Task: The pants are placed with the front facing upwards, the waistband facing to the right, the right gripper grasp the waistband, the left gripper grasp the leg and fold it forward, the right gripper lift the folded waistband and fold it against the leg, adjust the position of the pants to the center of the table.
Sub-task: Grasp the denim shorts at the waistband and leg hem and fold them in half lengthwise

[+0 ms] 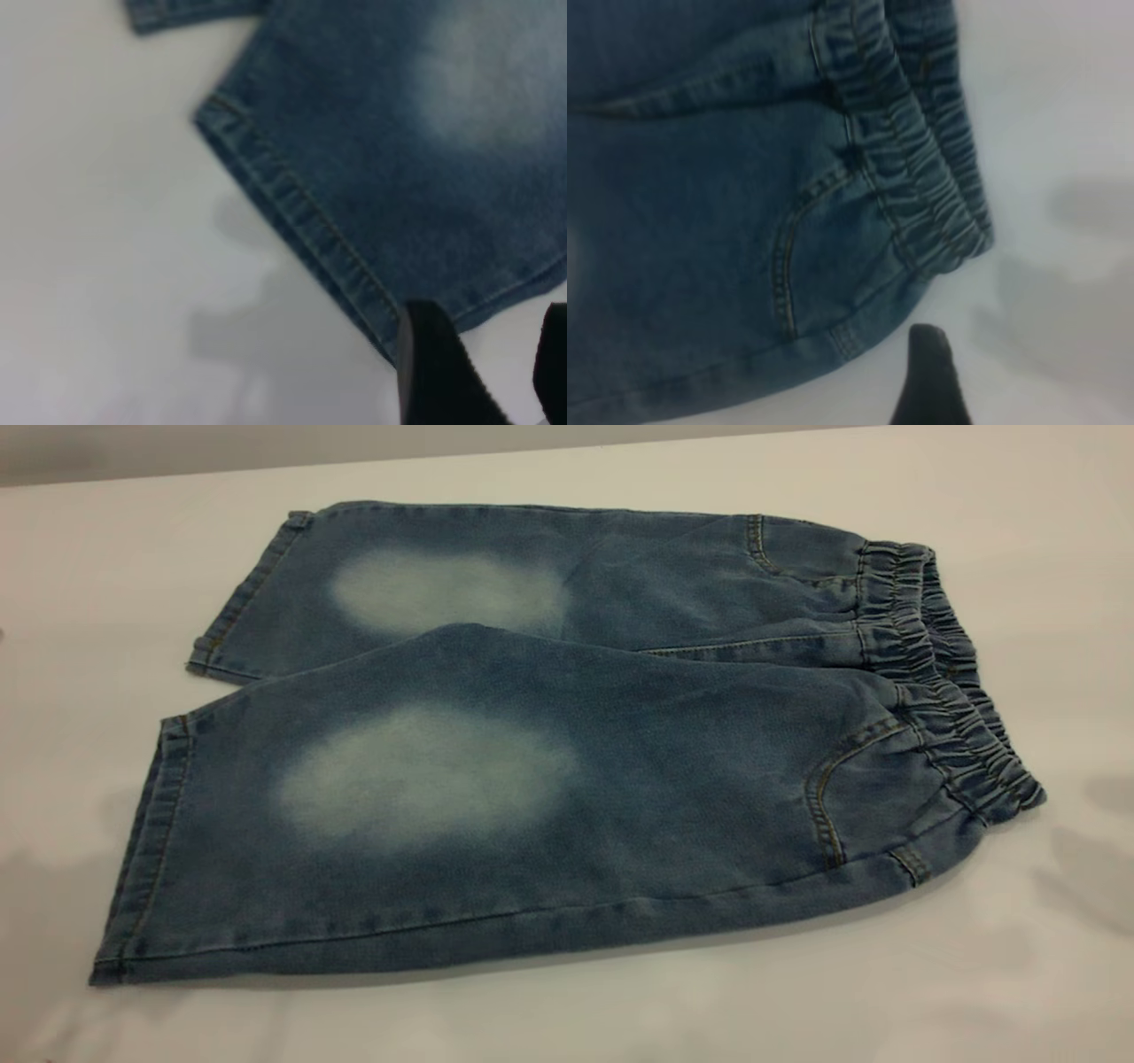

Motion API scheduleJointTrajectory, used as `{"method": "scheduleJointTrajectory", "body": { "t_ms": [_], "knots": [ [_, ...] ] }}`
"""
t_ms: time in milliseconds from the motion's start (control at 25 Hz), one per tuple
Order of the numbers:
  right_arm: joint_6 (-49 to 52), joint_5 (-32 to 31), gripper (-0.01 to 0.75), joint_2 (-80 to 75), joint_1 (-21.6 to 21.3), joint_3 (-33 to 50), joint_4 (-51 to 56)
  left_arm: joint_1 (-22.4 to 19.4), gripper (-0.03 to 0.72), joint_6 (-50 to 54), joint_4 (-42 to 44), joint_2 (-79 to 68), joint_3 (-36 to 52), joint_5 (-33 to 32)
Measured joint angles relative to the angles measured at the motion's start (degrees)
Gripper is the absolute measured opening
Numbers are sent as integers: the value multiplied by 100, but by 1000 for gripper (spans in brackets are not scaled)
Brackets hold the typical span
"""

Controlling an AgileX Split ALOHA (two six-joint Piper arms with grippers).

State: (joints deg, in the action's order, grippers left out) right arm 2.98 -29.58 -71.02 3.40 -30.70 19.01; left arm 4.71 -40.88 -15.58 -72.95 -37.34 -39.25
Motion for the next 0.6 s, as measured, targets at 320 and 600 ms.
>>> {"method": "scheduleJointTrajectory", "body": {
  "t_ms": [320, 600],
  "knots": [
    [-1642, 707, 440, -1831, 0, 0, 1779, 243, 272, -279, 15, -711, 0, 539],
    [-3939, 592, 440, -2952, 0, -5, 3955, 514, 305, -685, -133, -1123, 37, 597]
  ]
}}
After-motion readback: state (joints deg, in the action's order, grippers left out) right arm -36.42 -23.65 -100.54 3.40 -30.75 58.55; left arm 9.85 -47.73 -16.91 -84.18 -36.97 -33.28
